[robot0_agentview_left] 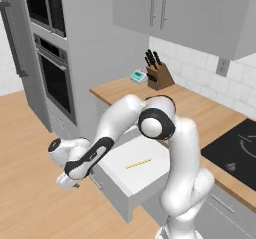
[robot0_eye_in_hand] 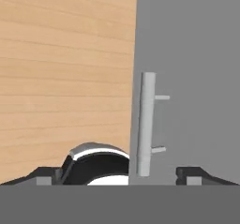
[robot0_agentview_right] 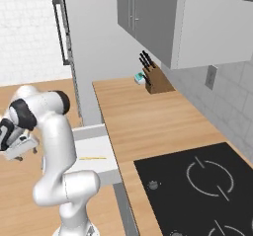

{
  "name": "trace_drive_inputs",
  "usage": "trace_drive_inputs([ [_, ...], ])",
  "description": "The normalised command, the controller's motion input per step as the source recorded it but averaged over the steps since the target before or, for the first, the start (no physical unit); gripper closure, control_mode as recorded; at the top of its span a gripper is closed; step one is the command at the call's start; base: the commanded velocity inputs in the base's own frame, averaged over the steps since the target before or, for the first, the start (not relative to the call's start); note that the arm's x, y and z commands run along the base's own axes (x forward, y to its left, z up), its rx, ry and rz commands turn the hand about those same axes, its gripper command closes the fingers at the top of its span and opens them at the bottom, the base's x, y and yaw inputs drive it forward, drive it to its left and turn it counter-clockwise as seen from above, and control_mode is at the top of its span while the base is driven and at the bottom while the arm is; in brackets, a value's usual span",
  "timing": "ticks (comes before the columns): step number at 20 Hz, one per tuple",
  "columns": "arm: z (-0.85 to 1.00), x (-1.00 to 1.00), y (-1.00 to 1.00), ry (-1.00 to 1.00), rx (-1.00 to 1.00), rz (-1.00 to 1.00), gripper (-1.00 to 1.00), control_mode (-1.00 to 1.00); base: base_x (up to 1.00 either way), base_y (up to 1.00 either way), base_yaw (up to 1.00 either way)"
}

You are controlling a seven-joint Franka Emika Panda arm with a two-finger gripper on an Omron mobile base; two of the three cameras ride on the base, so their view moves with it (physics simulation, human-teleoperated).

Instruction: Take a straw from the drawer in front and place it inside the glass cup on the dining counter.

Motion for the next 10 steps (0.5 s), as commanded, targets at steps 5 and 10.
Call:
trace_drive_inputs([
  [5, 1.0, -0.37, -0.57, 0.0, 0.35, 0.0, -1.0, -1.0, 0.0, 0.0, 0.0],
  [10, 0.98, 0.12, -0.91, 0.01, 0.23, 0.0, -1.0, -1.0, 0.0, 0.0, 0.0],
])
